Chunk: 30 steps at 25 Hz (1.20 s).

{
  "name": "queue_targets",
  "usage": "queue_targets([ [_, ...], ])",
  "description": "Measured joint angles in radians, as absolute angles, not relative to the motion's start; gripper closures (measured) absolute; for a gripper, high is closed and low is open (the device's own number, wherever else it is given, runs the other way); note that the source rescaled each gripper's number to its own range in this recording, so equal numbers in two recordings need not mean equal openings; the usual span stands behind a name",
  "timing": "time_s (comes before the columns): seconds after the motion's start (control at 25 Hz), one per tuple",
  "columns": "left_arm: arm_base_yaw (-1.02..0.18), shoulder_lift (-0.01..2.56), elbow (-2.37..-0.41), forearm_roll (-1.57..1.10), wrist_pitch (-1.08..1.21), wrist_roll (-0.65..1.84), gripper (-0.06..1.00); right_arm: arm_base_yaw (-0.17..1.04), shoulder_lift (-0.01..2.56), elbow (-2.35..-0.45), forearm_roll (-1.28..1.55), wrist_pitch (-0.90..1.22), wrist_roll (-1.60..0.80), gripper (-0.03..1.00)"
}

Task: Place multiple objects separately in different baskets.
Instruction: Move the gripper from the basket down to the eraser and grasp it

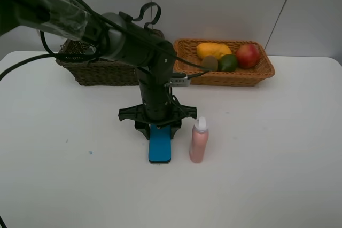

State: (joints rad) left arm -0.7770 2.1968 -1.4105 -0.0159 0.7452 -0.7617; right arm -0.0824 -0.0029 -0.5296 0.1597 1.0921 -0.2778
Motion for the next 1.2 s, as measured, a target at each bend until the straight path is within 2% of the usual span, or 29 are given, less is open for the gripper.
queue_targets([
  [1.2,-0.777,2.197,-1.410,-0.023,0.740,-0.769,0.37,-0.082,-0.003,-0.530,0.160,1.092,-0.278,-0.03],
])
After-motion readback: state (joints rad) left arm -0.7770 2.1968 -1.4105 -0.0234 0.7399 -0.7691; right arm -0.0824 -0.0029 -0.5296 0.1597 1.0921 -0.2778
